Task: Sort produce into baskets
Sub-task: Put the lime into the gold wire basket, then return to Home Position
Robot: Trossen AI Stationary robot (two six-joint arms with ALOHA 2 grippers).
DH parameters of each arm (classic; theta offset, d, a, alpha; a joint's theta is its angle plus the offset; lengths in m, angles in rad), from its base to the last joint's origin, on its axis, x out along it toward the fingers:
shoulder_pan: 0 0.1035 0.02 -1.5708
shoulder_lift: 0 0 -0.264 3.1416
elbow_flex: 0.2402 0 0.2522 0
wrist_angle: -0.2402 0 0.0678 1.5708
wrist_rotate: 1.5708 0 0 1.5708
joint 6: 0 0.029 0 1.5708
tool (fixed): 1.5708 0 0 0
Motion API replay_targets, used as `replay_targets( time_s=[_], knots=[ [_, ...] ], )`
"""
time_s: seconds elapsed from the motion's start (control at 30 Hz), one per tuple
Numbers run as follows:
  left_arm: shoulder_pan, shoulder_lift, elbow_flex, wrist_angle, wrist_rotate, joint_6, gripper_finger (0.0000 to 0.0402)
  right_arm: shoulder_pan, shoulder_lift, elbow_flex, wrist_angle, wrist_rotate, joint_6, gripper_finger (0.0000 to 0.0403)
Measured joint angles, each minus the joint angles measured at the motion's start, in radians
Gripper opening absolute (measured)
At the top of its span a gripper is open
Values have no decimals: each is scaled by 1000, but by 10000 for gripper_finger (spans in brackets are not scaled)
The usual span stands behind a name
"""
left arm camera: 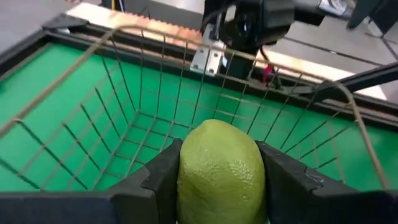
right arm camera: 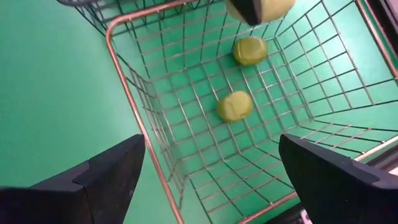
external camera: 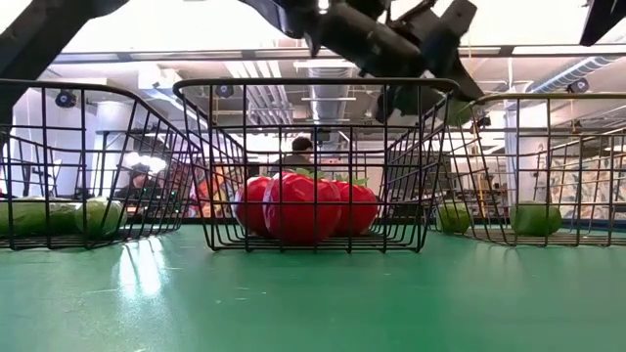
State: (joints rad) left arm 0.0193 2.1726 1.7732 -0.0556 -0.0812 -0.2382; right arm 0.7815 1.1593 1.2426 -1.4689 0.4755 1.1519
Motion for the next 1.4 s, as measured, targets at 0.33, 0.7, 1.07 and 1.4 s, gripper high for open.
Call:
replay_targets(
  time_s=[0.33,0.7,1.07,1.4],
  knots=[
    [12,259,414,-329,27,122,161,-3,1,-15,-14,-1,1,364],
    [30,350,466,-399,45,149,161,-3,1,-33,-18,-4,38,364],
    [28,350,469,-398,41,151,170,-23,1,-73,-16,-3,18,364],
    [29,350,472,-392,37,124,265,-23,1,-78,-15,-3,15,364]
  ],
)
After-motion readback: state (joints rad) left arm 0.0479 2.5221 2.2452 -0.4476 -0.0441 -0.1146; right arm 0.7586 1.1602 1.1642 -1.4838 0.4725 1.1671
